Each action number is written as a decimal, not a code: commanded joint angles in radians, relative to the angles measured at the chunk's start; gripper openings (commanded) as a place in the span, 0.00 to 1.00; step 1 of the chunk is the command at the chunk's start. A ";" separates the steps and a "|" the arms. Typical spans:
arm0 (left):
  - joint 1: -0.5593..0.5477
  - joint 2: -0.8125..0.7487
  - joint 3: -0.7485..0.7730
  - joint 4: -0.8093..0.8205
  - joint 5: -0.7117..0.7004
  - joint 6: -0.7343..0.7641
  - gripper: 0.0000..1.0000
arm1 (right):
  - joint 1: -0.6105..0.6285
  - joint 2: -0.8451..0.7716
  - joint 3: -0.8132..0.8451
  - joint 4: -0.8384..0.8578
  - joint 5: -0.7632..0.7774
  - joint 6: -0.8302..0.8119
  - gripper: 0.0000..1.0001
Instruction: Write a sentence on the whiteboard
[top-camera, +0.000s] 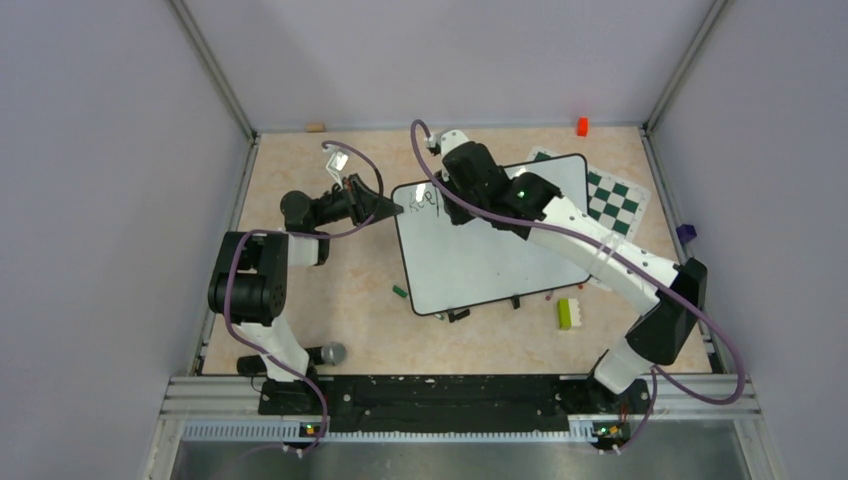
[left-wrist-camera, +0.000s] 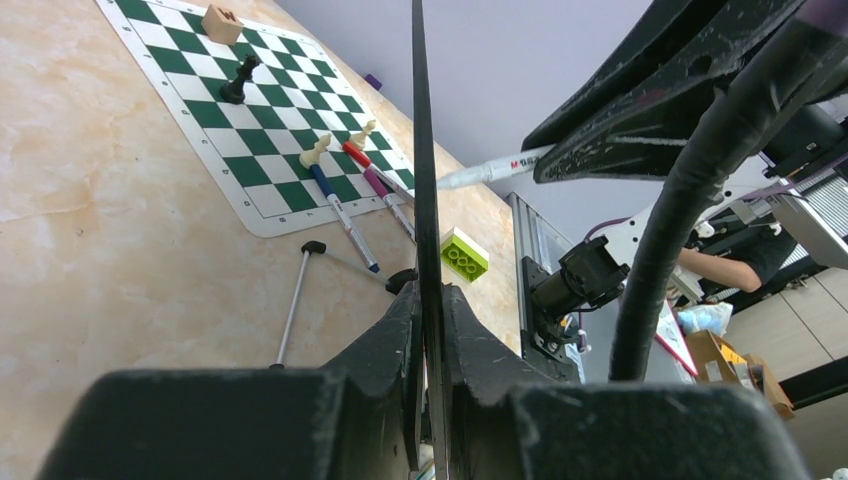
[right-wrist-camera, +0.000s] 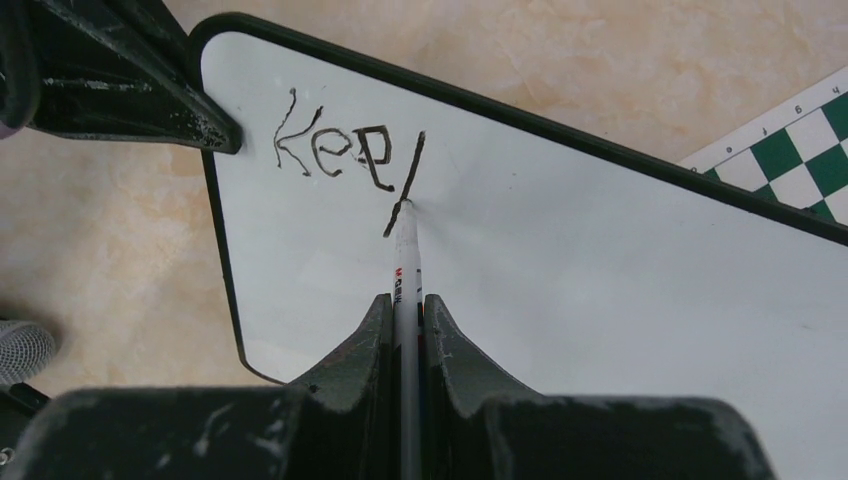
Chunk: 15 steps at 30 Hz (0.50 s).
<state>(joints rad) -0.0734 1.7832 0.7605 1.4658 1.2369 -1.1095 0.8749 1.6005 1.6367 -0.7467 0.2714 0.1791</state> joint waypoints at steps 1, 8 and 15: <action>-0.003 -0.013 -0.006 0.068 0.034 0.030 0.10 | -0.019 -0.054 0.051 0.078 -0.010 0.004 0.00; -0.003 -0.014 -0.006 0.066 0.035 0.030 0.10 | -0.020 -0.041 0.055 0.111 0.002 -0.003 0.00; -0.003 -0.012 -0.006 0.064 0.035 0.030 0.10 | -0.020 -0.036 0.057 0.119 0.060 -0.009 0.00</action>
<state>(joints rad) -0.0734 1.7832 0.7605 1.4662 1.2373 -1.1095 0.8600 1.5909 1.6382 -0.6720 0.2878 0.1783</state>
